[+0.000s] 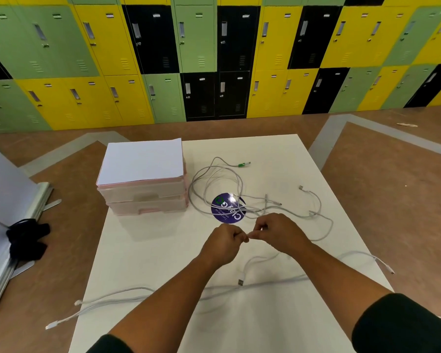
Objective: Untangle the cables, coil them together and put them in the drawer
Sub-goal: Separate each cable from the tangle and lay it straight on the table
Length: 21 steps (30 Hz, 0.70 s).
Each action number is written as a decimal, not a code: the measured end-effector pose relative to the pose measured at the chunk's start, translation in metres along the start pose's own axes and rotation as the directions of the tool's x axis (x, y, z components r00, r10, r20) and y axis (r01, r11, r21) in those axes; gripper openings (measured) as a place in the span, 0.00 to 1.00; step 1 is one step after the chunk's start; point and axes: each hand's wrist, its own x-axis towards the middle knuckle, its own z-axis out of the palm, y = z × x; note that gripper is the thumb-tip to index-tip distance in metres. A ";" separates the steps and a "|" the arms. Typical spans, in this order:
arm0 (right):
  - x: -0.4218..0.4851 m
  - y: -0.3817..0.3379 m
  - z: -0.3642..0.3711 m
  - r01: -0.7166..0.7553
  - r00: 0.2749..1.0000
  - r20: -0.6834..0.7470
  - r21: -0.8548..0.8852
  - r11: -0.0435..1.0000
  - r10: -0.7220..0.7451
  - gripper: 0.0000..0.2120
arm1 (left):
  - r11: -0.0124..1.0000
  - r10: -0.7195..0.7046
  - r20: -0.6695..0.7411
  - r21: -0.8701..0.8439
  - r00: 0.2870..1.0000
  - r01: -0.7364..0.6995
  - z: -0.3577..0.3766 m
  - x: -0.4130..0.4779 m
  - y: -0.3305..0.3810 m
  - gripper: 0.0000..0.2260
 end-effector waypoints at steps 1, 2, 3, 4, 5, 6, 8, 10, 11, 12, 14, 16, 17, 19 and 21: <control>0.000 0.002 0.000 -0.005 1.000 -0.006 -0.003 1.000 0.005 0.12 | 1.000 0.008 0.001 -0.018 1.000 -0.008 0.000 0.000 0.000 0.10; 0.000 0.005 -0.001 -0.003 1.000 -0.005 -0.001 1.000 0.002 0.13 | 0.999 0.016 -0.002 -0.038 1.000 -0.016 -0.001 0.000 0.000 0.09; 0.000 0.006 -0.002 0.008 1.000 0.007 0.010 1.000 -0.008 0.12 | 0.998 0.021 -0.004 -0.056 1.000 -0.022 -0.002 -0.001 0.000 0.09; 0.000 0.007 -0.003 0.024 0.999 0.034 0.029 0.999 -0.025 0.10 | 0.997 0.022 0.000 -0.069 1.000 -0.022 -0.003 -0.001 0.000 0.09; -0.001 0.008 -0.003 0.047 0.996 0.067 0.050 0.998 -0.051 0.08 | 0.997 0.016 0.009 -0.078 1.000 -0.015 -0.003 0.000 0.001 0.09; 0.000 0.008 -0.002 0.071 0.993 0.094 0.063 0.996 -0.076 0.07 | 0.997 0.001 0.027 -0.080 1.000 0.001 -0.003 0.002 0.001 0.09; 0.000 0.007 -0.001 0.098 0.987 0.123 0.051 0.994 -0.104 0.07 | 0.997 -0.030 0.067 -0.073 0.997 0.035 -0.001 0.003 0.003 0.09; -0.002 0.006 -0.001 0.106 0.985 0.132 0.043 0.993 -0.111 0.08 | 0.998 -0.032 0.059 -0.061 0.998 0.035 0.002 0.003 0.006 0.09; -0.002 0.005 -0.001 0.105 0.986 0.124 0.042 0.994 -0.110 0.08 | 0.998 -0.017 0.045 -0.055 0.999 0.019 0.003 0.003 0.007 0.09; -0.003 0.005 -0.002 0.102 0.988 0.111 0.040 0.994 -0.106 0.07 | 0.999 -0.001 0.030 -0.041 1.000 0.003 0.003 0.002 0.009 0.09; -0.004 0.006 -0.003 0.081 0.993 0.077 0.043 0.996 -0.084 0.06 | 1.000 0.015 0.007 -0.002 1.000 -0.015 0.003 0.002 0.010 0.09; -0.005 0.008 -0.006 0.029 0.999 0.032 0.032 0.999 -0.030 0.07 | 1.000 0.023 -0.016 0.006 1.000 -0.022 0.002 0.001 0.009 0.10; -0.004 0.010 -0.007 -0.002 1.000 0.008 0.016 1.000 0.002 0.11 | 1.000 0.026 -0.020 0.005 0.999 -0.026 0.002 0.001 0.009 0.10; -0.002 0.016 -0.009 -0.057 0.998 -0.031 -0.018 0.998 0.056 0.20 | 0.999 0.036 -0.008 -0.001 0.999 -0.036 0.002 0.000 0.009 0.09; -0.002 0.020 -0.010 -0.086 0.995 -0.058 -0.034 0.996 0.084 0.25 | 0.999 0.044 0.003 -0.016 0.999 -0.044 0.003 0.000 0.009 0.10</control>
